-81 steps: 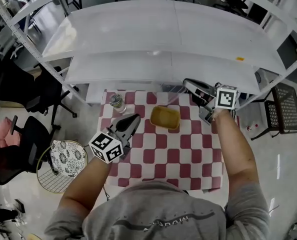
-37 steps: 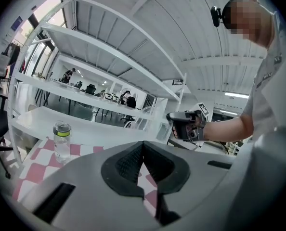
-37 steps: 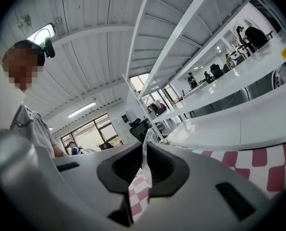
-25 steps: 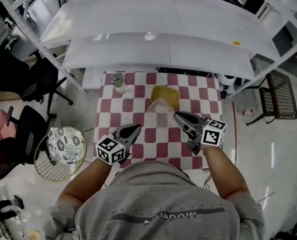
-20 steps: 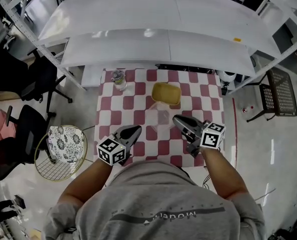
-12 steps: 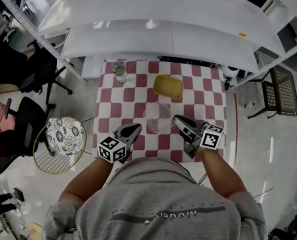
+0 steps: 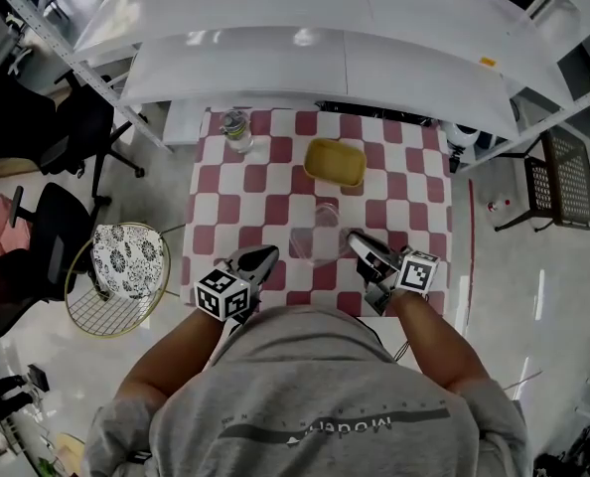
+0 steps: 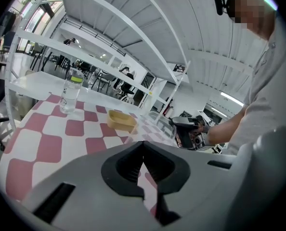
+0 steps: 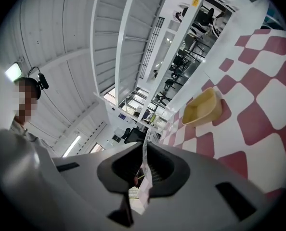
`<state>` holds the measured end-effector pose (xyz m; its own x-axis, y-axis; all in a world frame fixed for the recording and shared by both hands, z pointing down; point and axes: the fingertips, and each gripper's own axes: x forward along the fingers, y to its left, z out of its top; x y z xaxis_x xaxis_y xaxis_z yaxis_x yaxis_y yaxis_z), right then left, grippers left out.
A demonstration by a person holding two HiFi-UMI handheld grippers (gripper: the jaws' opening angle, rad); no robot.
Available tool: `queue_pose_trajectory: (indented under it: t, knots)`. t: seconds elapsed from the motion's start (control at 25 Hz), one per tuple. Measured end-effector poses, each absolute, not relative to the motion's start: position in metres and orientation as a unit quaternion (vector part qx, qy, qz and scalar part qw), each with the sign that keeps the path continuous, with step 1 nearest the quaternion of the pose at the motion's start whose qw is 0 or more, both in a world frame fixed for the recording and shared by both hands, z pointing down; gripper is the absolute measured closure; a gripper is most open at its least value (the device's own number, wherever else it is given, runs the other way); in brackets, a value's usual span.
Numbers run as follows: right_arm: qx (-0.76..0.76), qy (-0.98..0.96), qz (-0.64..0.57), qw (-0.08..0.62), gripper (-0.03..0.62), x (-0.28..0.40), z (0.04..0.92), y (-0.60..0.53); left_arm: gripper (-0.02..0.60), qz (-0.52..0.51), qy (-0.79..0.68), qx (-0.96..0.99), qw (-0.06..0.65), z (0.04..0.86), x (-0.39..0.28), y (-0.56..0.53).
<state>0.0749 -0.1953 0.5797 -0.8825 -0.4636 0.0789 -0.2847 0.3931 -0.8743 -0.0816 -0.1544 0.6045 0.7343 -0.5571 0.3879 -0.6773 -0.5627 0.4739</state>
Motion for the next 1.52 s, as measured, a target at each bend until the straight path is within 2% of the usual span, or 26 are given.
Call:
queue_pose_trajectory:
  t: [0.68, 1.52]
  knots:
    - [-0.232, 0.812, -0.527, 0.097, 0.551, 0.095, 0.609, -0.202, 0.569, 0.122, -0.345, 0.875, 0.316, 0.623, -0.082, -0.157]
    - [-0.225, 0.814, -0.525, 0.106, 0.551, 0.091, 0.603, -0.204, 0.569, 0.133, -0.348, 0.871, 0.321, 0.634, -0.086, -0.156]
